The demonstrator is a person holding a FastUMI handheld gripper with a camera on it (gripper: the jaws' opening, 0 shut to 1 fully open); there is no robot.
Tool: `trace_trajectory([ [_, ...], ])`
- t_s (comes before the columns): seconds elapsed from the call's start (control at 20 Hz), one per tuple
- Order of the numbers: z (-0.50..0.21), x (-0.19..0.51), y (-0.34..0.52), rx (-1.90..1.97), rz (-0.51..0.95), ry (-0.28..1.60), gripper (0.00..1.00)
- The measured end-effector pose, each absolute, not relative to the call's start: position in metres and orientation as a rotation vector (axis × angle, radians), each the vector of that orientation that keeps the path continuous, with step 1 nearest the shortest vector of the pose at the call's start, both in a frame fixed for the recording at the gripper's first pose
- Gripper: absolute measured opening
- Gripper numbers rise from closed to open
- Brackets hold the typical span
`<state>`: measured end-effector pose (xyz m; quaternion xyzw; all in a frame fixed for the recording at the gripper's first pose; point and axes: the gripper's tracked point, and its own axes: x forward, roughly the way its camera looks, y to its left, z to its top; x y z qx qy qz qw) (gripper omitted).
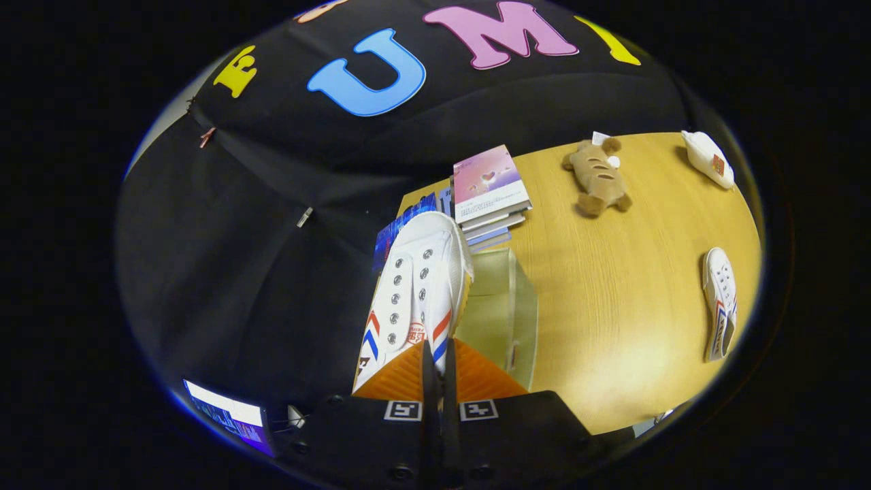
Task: Open the storage box then place both shoes into the box .Put the left shoe in first, then the right shoe, with the right side of both shoes facing outward in a uniform manner.
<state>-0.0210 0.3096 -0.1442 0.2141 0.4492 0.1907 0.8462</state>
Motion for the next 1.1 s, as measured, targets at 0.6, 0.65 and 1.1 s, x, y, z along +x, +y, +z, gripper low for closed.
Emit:
trace_trajectory([
  [0.6,-0.244,-0.021,0.374,0.345,0.302,1.076,0.06],
  [0.65,-0.25,-0.022,0.375,0.337,0.293,1.094,0.06],
  [1.1,-0.204,-0.04,0.372,0.253,0.505,0.985,0.94],
])
